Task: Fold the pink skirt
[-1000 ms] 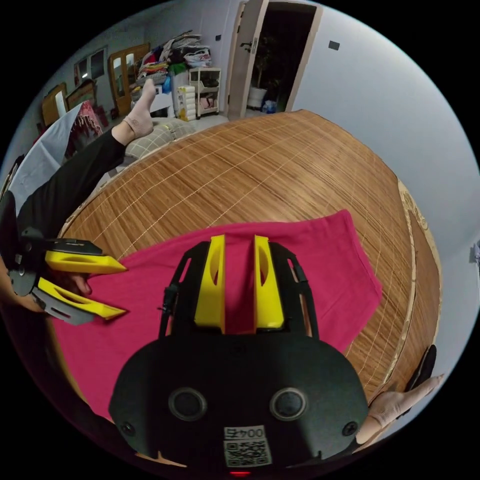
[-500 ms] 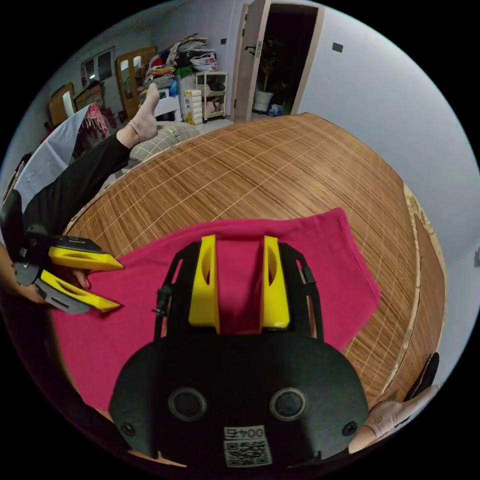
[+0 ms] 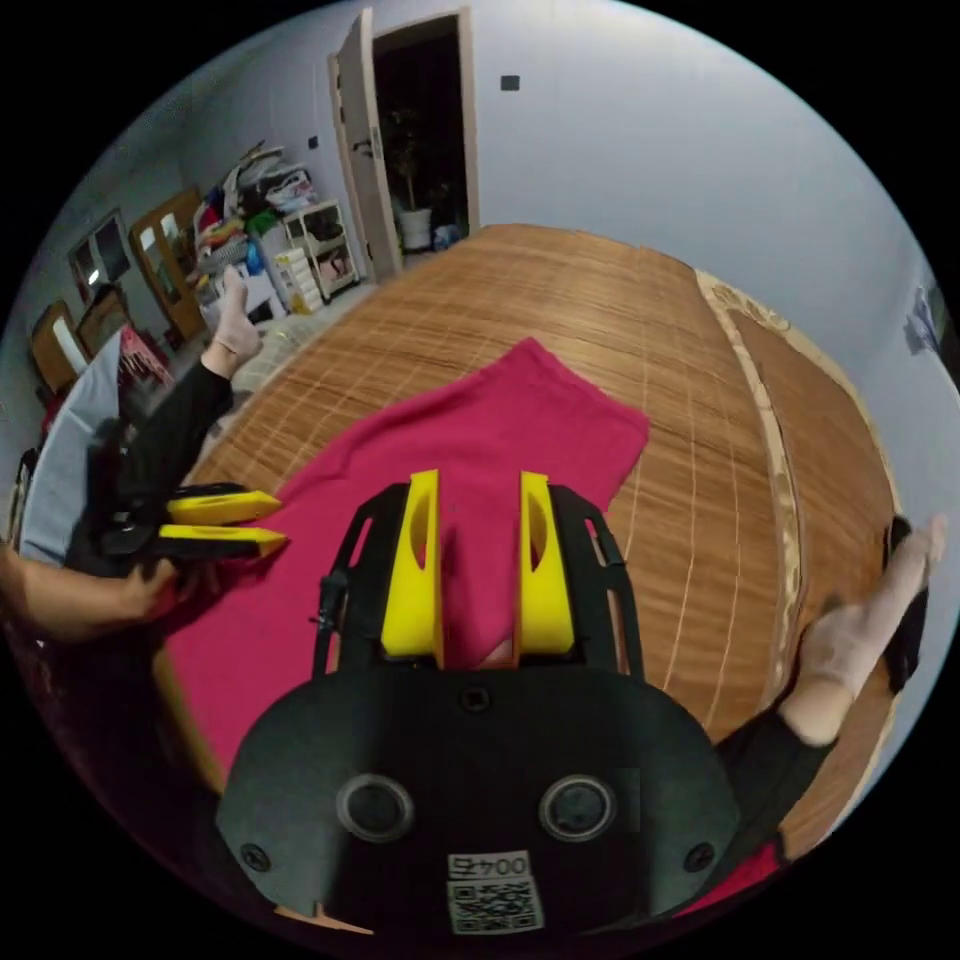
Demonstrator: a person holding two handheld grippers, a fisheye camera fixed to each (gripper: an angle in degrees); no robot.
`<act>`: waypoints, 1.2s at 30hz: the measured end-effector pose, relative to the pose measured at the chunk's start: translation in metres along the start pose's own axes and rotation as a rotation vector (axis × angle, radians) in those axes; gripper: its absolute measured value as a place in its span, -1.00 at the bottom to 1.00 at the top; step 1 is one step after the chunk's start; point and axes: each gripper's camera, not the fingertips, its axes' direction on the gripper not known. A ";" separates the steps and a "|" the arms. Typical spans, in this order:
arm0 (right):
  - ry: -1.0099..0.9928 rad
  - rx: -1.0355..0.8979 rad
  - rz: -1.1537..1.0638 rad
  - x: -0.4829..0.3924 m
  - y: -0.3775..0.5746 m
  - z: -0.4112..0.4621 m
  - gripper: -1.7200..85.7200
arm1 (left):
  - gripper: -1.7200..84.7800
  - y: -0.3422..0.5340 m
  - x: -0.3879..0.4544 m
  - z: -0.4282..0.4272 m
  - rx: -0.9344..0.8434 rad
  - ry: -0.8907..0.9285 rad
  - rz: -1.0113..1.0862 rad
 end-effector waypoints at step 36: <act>-0.474 -0.488 0.721 0.028 0.104 -0.103 -0.68 | -0.67 0.031 -0.214 0.003 -0.486 0.682 -0.332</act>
